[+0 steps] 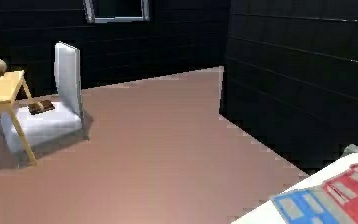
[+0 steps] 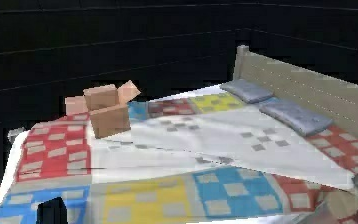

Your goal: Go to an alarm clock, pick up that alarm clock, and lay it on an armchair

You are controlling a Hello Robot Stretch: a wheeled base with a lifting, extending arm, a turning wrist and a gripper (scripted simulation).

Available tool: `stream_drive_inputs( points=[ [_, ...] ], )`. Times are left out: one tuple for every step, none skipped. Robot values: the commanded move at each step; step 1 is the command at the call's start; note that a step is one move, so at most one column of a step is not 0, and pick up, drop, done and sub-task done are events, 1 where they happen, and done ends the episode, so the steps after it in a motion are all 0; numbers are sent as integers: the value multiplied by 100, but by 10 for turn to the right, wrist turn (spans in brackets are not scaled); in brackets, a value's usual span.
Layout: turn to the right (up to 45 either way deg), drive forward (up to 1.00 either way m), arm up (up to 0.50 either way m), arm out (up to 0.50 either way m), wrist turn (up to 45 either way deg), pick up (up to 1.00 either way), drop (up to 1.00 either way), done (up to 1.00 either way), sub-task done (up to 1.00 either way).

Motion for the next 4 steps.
stream_drive_inputs(
  points=[
    [-360, 0, 0, 0, 0, 0, 0, 0, 0],
    [0, 0, 50, 0, 0, 0, 0, 0, 0],
    [0, 0, 18, 0, 0, 0, 0, 0, 0],
    [0, 0, 0, 20, 0, 0, 0, 0, 0]
  ],
)
